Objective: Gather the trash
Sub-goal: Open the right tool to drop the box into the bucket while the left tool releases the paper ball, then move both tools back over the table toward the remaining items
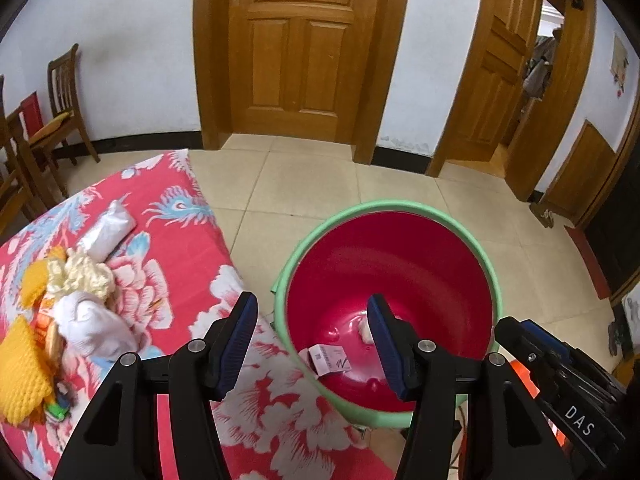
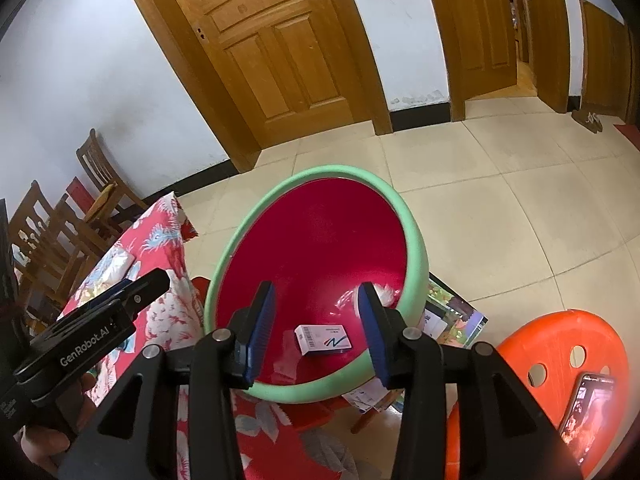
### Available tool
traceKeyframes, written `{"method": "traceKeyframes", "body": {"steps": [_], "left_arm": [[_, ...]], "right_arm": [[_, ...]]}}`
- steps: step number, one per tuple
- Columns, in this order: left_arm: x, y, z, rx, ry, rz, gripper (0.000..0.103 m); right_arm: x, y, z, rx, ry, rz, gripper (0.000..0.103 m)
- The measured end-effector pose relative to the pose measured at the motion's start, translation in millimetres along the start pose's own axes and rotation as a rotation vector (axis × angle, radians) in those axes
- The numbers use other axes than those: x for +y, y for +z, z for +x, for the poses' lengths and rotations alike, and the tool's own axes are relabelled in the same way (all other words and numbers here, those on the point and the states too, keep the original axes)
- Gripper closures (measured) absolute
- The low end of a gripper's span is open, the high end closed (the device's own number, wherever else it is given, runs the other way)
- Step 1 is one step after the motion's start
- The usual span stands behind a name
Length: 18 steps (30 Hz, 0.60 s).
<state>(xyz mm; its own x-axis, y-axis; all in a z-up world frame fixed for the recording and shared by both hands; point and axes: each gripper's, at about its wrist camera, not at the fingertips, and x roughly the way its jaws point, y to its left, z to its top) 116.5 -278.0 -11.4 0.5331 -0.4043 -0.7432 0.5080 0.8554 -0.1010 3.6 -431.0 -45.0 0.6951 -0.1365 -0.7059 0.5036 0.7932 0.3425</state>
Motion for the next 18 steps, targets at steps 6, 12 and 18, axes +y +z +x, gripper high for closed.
{"method": "traceKeyframes", "body": {"steps": [6, 12, 18], "left_arm": [[18, -7, -22, -0.018, 0.032, -0.033, 0.045], [40, -14, -45, -0.039, 0.071, -0.073, 0.045], [66, -21, -71, -0.075, 0.110, -0.115, 0.045]], "right_arm": [[17, -2, -11, -0.011, 0.026, -0.026, 0.055], [39, -6, -20, -0.013, 0.062, -0.059, 0.051], [60, -13, -28, -0.012, 0.103, -0.094, 0.049]]}}
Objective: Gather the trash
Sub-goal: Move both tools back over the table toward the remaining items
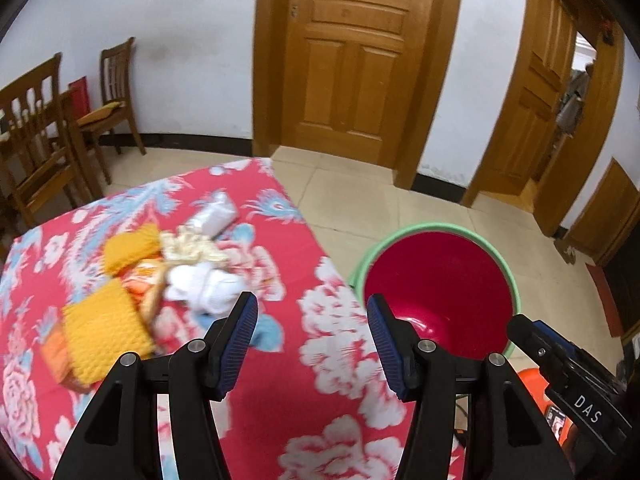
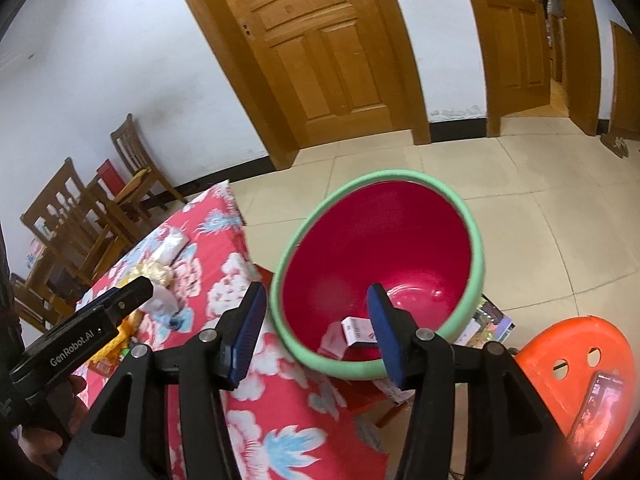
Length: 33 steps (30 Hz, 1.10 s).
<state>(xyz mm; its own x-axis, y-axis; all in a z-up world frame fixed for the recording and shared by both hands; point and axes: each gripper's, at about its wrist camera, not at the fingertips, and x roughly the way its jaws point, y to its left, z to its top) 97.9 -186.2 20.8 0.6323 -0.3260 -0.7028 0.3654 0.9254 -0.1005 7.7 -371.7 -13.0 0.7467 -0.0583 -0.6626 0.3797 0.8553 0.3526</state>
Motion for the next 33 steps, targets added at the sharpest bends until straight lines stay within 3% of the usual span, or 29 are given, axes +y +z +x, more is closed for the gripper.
{"method": "traceKeyframes", "body": {"steps": [14, 33], "left_arm": [[79, -15, -36, -0.039, 0.114, -0.112, 0.044], [178, -43, -46, -0.008, 0.249, -0.198, 0.044]], "right_arm": [[56, -17, 4, 0.043, 0.081, -0.079, 0.049], [105, -36, 12, 0.080, 0.075, -0.142, 0.046]]}}
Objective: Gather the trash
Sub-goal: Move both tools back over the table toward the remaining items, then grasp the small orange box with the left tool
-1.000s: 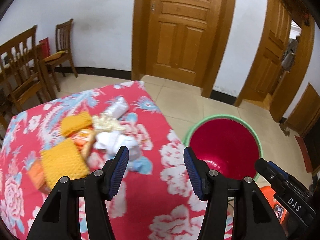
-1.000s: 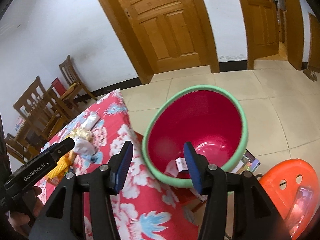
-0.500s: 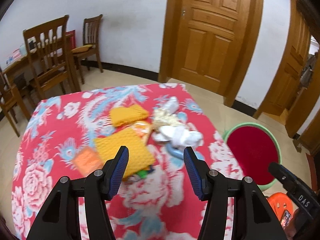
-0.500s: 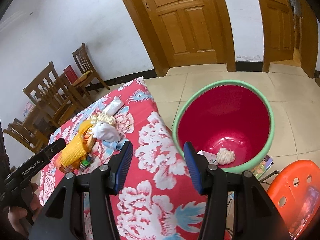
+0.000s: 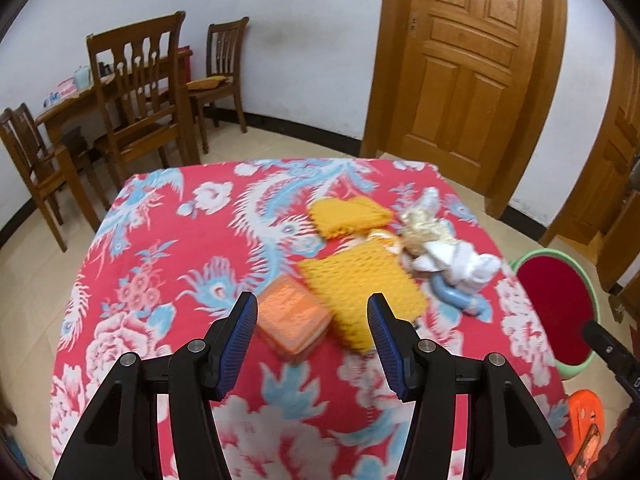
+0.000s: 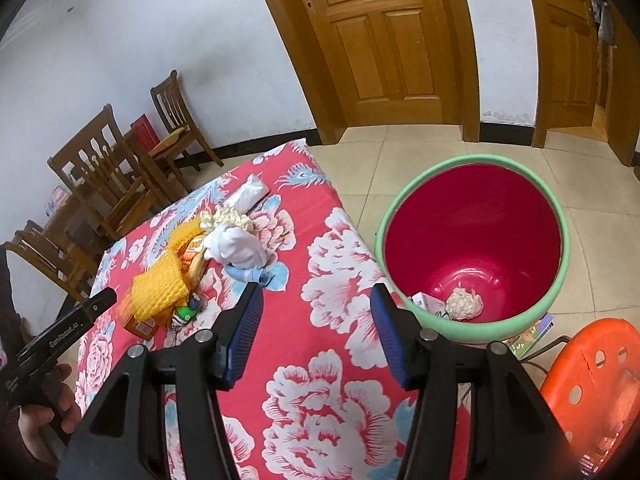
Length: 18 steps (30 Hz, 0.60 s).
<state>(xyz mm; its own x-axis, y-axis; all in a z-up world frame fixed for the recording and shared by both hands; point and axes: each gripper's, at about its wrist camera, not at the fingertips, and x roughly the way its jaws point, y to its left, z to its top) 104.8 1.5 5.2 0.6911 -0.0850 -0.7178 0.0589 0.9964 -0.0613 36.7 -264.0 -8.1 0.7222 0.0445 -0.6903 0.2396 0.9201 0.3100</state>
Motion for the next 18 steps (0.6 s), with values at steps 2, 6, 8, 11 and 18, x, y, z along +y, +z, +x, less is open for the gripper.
{"method": "traceKeyframes", "body": {"steps": [2, 6, 8, 11, 18], "left_arm": [[6, -2, 4, 0.012, 0.007, -0.002, 0.043], [15, -7, 13, 0.030, 0.019, 0.009, 0.036], [19, -10, 19, 0.045, 0.015, 0.019, 0.035], [22, -12, 27, 0.062, 0.014, 0.030, 0.035], [25, -12, 36, 0.044, -0.018, 0.057, 0.029]], "right_arm": [[4, -1, 1, 0.005, -0.004, -0.007, 0.046], [11, -2, 2, 0.008, -0.009, -0.020, 0.043], [15, -3, 3, 0.009, -0.013, -0.025, 0.042], [20, -4, 6, 0.014, -0.023, -0.026, 0.042], [26, -6, 11, 0.020, -0.035, -0.026, 0.040]]}}
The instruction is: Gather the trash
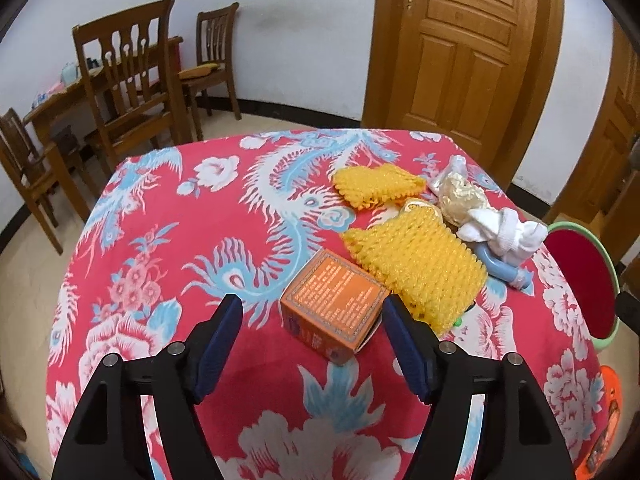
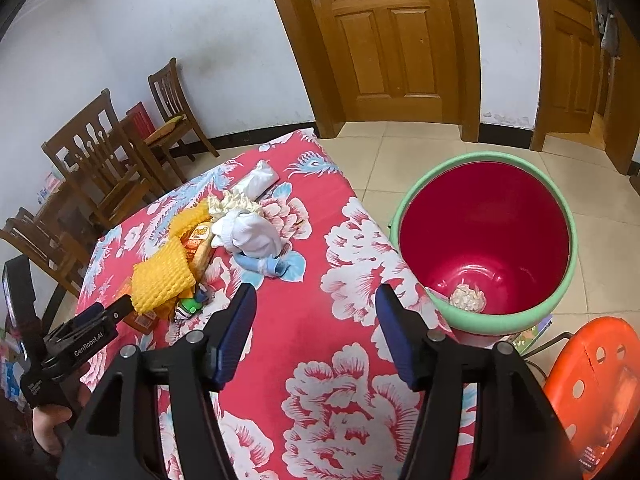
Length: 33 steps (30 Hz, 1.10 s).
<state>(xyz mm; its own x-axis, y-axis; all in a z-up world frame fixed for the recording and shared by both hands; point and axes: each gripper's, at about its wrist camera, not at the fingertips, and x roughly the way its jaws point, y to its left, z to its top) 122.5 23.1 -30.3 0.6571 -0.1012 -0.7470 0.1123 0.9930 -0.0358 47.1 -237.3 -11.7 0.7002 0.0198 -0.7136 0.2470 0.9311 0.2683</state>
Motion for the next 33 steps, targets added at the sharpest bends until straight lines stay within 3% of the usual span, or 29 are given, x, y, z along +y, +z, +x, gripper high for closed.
{"method": "traceKeyframes", "body": {"steps": [17, 19, 21, 33], "left_arm": [[-10, -4, 21, 0.004, -0.038, 0.070, 0.029], [-9, -3, 23, 0.005, -0.043, 0.062, 0.030], [-8, -3, 25, 0.010, -0.051, 0.050, 0.039], [7, -6, 5, -0.017, -0.069, -0.018, 0.039]], "right_arm": [[1, -1, 6, 0.015, -0.004, 0.000, 0.040], [2, -1, 7, 0.016, -0.005, 0.000, 0.040], [2, -1, 8, 0.018, -0.004, -0.002, 0.040], [16, -5, 17, 0.044, 0.023, -0.033, 0.040]]}}
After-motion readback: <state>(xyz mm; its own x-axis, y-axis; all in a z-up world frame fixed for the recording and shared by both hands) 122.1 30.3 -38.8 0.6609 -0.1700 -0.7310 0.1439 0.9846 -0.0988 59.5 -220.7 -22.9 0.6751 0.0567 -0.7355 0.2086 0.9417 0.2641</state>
